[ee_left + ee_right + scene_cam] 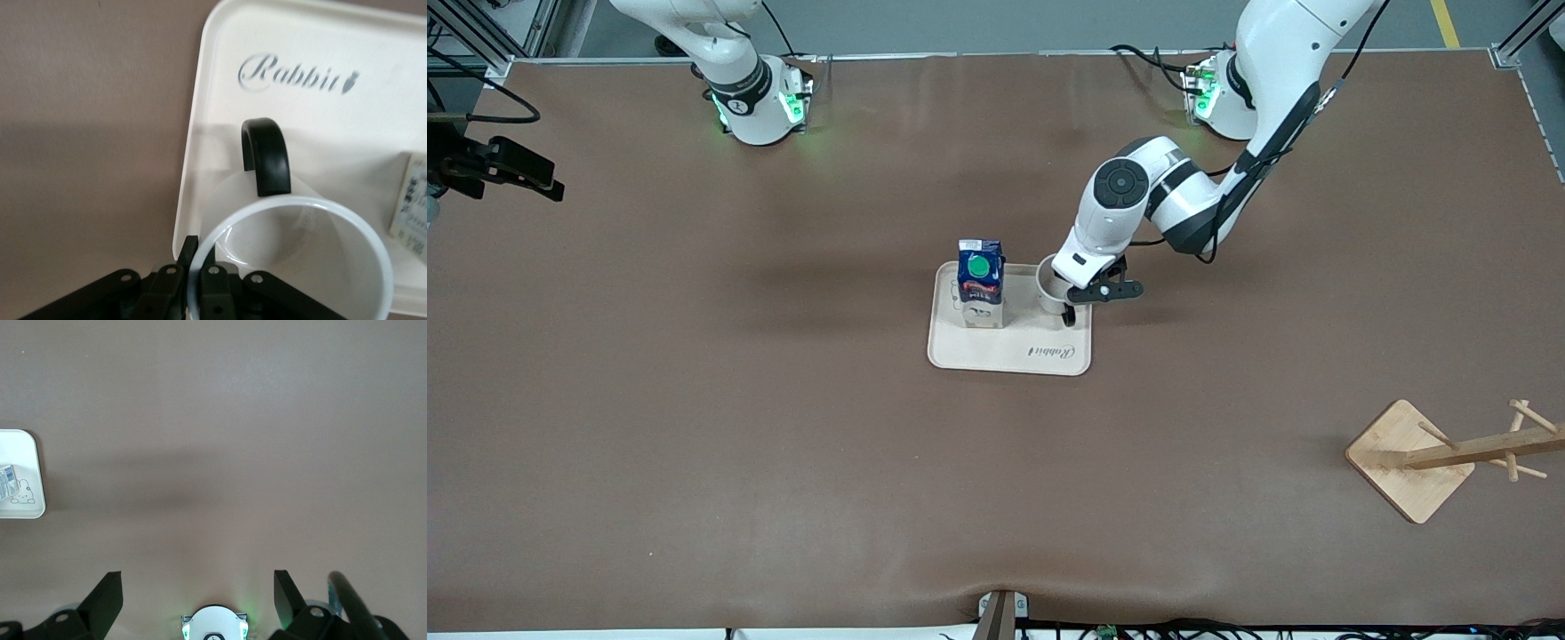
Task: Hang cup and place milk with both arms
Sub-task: 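Lower the left gripper and grasp the white mug's rim, then carry the mug with the left gripper while the right gripper reaches out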
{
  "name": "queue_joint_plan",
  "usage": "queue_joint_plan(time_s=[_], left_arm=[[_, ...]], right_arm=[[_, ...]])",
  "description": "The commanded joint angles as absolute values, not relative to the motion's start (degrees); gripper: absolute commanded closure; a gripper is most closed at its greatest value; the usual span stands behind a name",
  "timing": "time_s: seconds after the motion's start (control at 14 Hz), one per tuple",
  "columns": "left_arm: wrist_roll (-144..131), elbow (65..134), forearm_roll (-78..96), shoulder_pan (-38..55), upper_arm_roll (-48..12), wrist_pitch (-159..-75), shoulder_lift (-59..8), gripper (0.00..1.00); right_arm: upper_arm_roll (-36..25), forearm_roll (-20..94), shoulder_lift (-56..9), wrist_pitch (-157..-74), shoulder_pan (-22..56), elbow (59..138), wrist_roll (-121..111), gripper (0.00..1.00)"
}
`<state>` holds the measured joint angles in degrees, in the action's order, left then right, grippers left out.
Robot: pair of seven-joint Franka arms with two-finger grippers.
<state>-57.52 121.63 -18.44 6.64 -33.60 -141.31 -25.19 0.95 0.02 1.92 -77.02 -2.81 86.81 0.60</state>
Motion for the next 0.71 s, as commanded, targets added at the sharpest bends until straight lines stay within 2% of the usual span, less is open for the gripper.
queue_joint_plan(time_s=[0.0, 0.29, 0.64], left_arm=[[-57.8, 120.9, -20.4, 5.7, -33.7, -139.2, -21.5, 1.0], [-52.2, 117.1, -20.1, 2.5, -33.8, -132.4, -15.5, 1.0], [-44.6, 108.2, -19.2, -2.6, -34.0, -122.0, -12.7, 1.0]], right_arm=[[1.5, 1.2, 1.8, -77.0, -4.0, 85.9, 0.0, 0.0], [1.5, 1.2, 0.8, -76.7, -4.0, 84.7, 0.0, 0.0], [1.5, 1.1, 0.3, -76.6, -4.0, 84.7, 0.2, 0.0]])
